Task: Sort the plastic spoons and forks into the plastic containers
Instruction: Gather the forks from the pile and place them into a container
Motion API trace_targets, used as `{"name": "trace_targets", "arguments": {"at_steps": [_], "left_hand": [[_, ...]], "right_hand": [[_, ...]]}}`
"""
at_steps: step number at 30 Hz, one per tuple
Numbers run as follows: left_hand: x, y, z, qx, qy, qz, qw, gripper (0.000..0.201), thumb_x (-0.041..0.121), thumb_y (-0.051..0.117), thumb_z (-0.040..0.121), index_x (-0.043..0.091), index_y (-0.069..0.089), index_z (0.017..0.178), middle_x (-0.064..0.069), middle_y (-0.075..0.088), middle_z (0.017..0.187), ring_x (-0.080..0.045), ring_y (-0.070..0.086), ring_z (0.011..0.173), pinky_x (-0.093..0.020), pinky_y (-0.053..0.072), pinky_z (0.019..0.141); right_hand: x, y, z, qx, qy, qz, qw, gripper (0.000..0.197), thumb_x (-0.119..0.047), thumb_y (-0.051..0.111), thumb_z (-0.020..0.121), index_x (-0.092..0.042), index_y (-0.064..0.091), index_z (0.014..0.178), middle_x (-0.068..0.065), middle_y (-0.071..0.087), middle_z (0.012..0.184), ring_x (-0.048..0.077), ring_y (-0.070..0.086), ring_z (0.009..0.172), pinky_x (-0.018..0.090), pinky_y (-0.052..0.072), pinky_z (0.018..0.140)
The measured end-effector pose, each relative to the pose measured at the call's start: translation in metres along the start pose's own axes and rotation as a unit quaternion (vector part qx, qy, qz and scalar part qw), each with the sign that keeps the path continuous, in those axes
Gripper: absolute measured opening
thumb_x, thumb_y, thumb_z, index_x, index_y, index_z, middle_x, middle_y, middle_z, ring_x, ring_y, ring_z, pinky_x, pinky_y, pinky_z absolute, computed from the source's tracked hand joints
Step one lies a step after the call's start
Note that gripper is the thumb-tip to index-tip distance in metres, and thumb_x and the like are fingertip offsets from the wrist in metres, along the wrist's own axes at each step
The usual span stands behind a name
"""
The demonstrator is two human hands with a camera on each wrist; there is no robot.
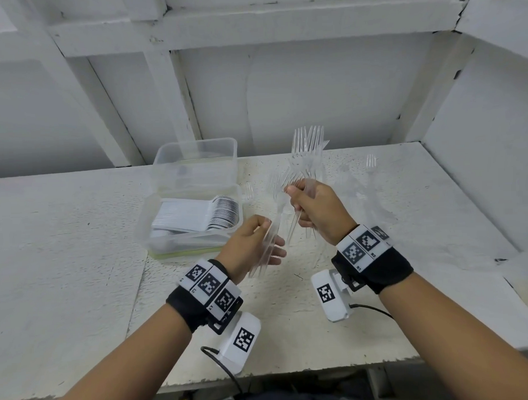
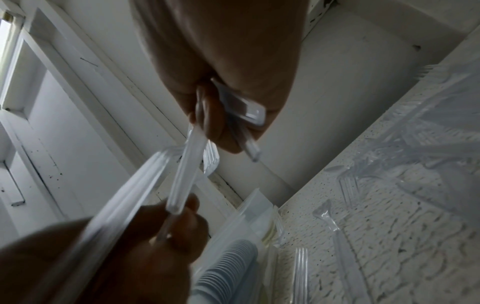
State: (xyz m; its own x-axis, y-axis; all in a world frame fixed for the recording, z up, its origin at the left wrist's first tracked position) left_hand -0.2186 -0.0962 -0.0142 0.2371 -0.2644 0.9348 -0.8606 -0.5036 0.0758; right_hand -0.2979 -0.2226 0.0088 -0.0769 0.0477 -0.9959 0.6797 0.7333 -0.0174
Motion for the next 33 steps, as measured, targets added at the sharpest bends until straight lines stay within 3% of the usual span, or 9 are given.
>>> {"name": "trace_targets", "arguments": {"at_steps": [4, 8, 12, 15, 20, 24, 29, 31, 33], "left_hand": [[0.003, 0.002, -0.005, -0.031, -0.018, -0.029, 0.999, 0.022, 0.015, 0.033, 0.1, 0.011, 0.054, 0.104, -0.008, 0.053, 0.068, -0.014, 0.043, 0.04, -0.019, 0.036, 0.04], [0.004, 0.002, -0.007, -0.035, -0.024, -0.05, 0.998, 0.041, 0.038, 0.024, 0.101, 0.01, 0.053, 0.101, -0.002, 0.045, 0.056, -0.008, 0.032, 0.037, -0.016, 0.024, 0.04], [0.005, 0.003, -0.008, -0.029, 0.01, 0.002, 1.0, 0.027, 0.026, 0.029, 0.102, 0.011, 0.047, 0.088, -0.003, 0.039, 0.057, -0.01, 0.038, 0.04, -0.019, 0.032, 0.043], [0.004, 0.002, -0.009, -0.052, 0.008, -0.023, 0.998, 0.023, 0.022, 0.03, 0.102, 0.01, 0.045, 0.088, -0.003, 0.042, 0.055, -0.012, 0.042, 0.039, -0.021, 0.04, 0.043], [0.003, 0.0, -0.003, -0.029, -0.039, -0.092, 0.995, 0.02, 0.027, 0.034, 0.1, 0.014, 0.049, 0.098, -0.001, 0.043, 0.058, -0.007, 0.031, 0.038, -0.015, 0.024, 0.037], [0.004, -0.008, 0.008, 0.045, -0.02, -0.093, 0.994, 0.021, 0.024, 0.036, 0.1, 0.013, 0.052, 0.091, 0.0, 0.04, 0.062, -0.006, 0.035, 0.041, -0.016, 0.028, 0.037], [0.009, -0.004, 0.012, 0.05, 0.015, -0.113, 0.992, 0.02, 0.016, 0.039, 0.1, 0.01, 0.052, 0.086, -0.003, 0.05, 0.069, -0.01, 0.049, 0.055, -0.019, 0.044, 0.047], [0.01, 0.0, 0.012, 0.038, 0.022, -0.122, 0.992, 0.019, 0.012, 0.041, 0.099, 0.008, 0.052, 0.085, -0.006, 0.06, 0.078, -0.014, 0.06, 0.068, -0.026, 0.054, 0.063], [0.009, 0.003, 0.013, 0.033, 0.025, -0.121, 0.992, 0.018, 0.013, 0.044, 0.098, 0.007, 0.053, 0.084, -0.008, 0.067, 0.089, -0.018, 0.066, 0.081, -0.035, 0.055, 0.079]], "right_hand": [[0.002, 0.003, 0.003, 0.008, 0.002, -0.014, 1.0, 0.011, -0.016, 0.049, 0.096, -0.013, 0.051, 0.086, 0.001, 0.041, 0.062, 0.004, 0.03, 0.04, 0.017, 0.028, 0.038], [0.002, 0.004, 0.003, 0.007, -0.015, -0.065, 0.998, 0.014, -0.019, 0.046, 0.097, -0.017, 0.047, 0.083, 0.001, 0.041, 0.063, 0.007, 0.033, 0.046, 0.017, 0.03, 0.039], [0.005, 0.006, 0.003, 0.018, -0.05, -0.132, 0.99, 0.003, -0.023, 0.047, 0.097, -0.021, 0.045, 0.095, -0.001, 0.045, 0.063, 0.006, 0.039, 0.05, 0.019, 0.033, 0.042], [0.008, 0.008, 0.004, 0.013, -0.047, -0.13, 0.99, 0.009, -0.022, 0.049, 0.096, -0.021, 0.045, 0.105, -0.001, 0.046, 0.063, 0.005, 0.039, 0.048, 0.019, 0.032, 0.042], [0.005, 0.011, 0.005, 0.027, -0.012, -0.106, 0.994, 0.025, -0.021, 0.049, 0.096, -0.019, 0.033, 0.115, 0.002, 0.049, 0.066, 0.005, 0.04, 0.047, 0.018, 0.032, 0.041], [0.001, 0.013, -0.003, 0.012, 0.0, -0.075, 0.997, 0.021, -0.021, 0.043, 0.097, -0.022, 0.024, 0.108, 0.004, 0.049, 0.067, 0.005, 0.035, 0.04, 0.018, 0.031, 0.04], [0.004, 0.021, -0.009, -0.001, -0.055, -0.12, 0.991, 0.014, -0.022, 0.049, 0.095, -0.027, 0.043, 0.107, -0.002, 0.054, 0.065, 0.0, 0.038, 0.037, 0.014, 0.031, 0.039], [0.007, 0.025, -0.009, 0.024, -0.066, -0.117, 0.991, 0.014, -0.02, 0.053, 0.094, -0.022, 0.051, 0.108, -0.011, 0.054, 0.068, -0.003, 0.045, 0.039, 0.007, 0.032, 0.04], [0.01, 0.029, -0.009, 0.042, -0.07, -0.119, 0.99, 0.015, -0.019, 0.053, 0.094, -0.02, 0.054, 0.109, -0.014, 0.054, 0.072, -0.006, 0.051, 0.044, 0.005, 0.036, 0.044]]}}
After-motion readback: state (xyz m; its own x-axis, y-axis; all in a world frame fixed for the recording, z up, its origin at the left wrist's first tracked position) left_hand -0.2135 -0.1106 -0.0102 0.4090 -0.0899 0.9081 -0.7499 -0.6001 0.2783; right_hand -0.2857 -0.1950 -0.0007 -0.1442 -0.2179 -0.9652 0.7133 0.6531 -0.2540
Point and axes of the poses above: each hand's wrist, its own z-axis towards the middle knuckle, its own y-axis out of the palm, x = y × z, the point moved 2 cm from there along z, towards the middle knuckle
